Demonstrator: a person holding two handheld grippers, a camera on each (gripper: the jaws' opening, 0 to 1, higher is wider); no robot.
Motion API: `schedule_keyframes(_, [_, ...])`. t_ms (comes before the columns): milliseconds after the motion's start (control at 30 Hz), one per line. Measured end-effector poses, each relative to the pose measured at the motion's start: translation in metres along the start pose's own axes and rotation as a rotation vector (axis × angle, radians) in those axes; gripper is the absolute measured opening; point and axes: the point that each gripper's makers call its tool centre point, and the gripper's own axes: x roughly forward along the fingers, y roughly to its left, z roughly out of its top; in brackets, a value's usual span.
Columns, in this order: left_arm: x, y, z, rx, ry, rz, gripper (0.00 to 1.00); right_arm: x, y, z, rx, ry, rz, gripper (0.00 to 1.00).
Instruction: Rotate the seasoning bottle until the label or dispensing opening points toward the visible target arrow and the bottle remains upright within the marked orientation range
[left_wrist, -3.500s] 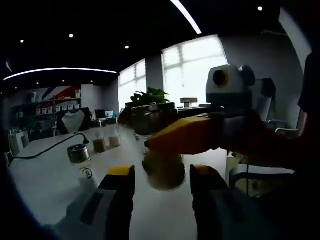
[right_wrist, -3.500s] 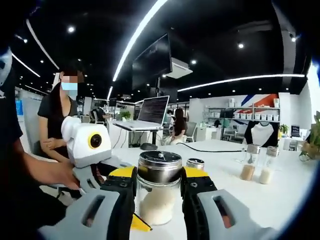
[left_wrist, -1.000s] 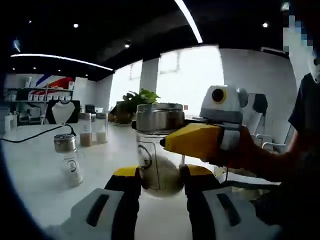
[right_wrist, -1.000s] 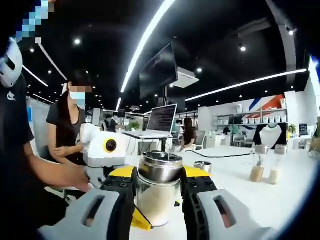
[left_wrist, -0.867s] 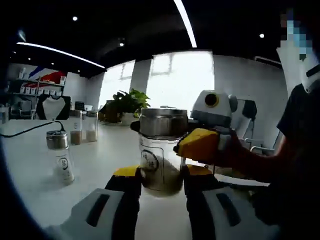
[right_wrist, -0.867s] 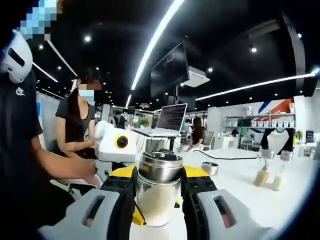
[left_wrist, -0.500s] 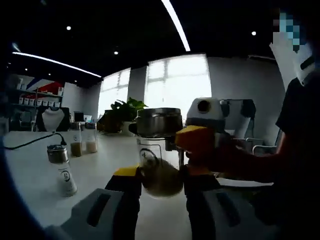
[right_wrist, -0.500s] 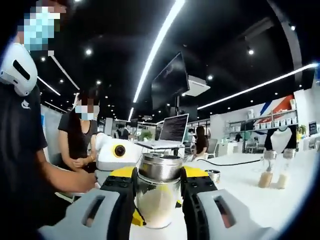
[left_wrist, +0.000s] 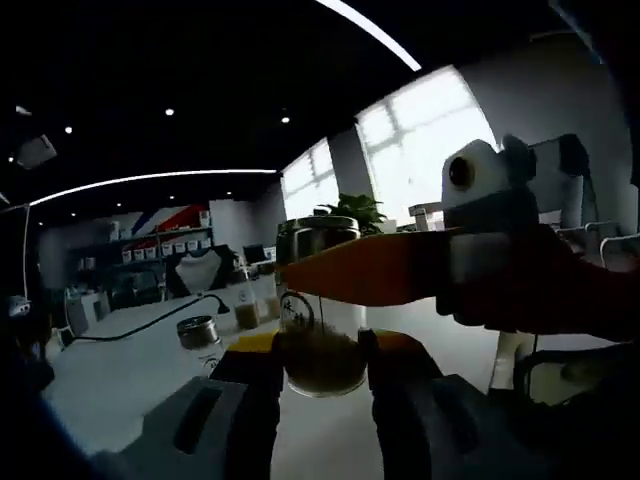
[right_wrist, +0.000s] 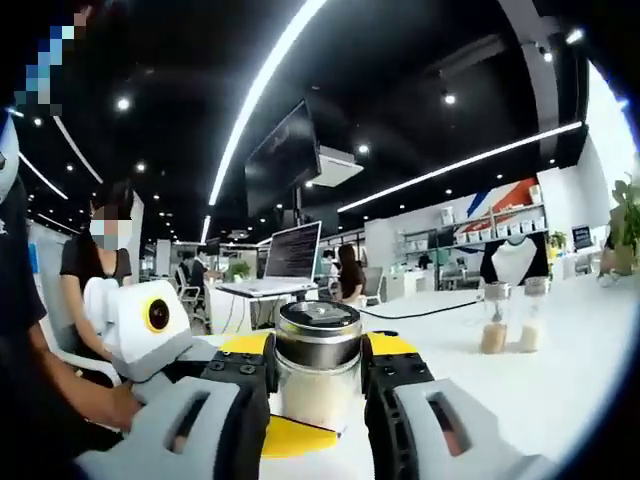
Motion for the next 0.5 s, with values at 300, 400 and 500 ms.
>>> schedule_keyframes(300, [0.002, 0.002, -0.006, 0.063, 0.03, 0.025, 0.35, 0.004, -0.001, -0.006, -0.056, 0.045, -0.076, 0.32])
schedule_keyframes(400, [0.004, -0.009, -0.006, -0.081, 0.013, -0.13, 0.35, 0.0, -0.006, -0.009, -0.046, 0.057, -0.038, 0.32])
schedule_keyframes(500, [0.003, -0.01, -0.005, -0.015, 0.004, -0.192, 0.35, -0.004, -0.005, -0.008, -0.04, 0.056, -0.001, 0.32])
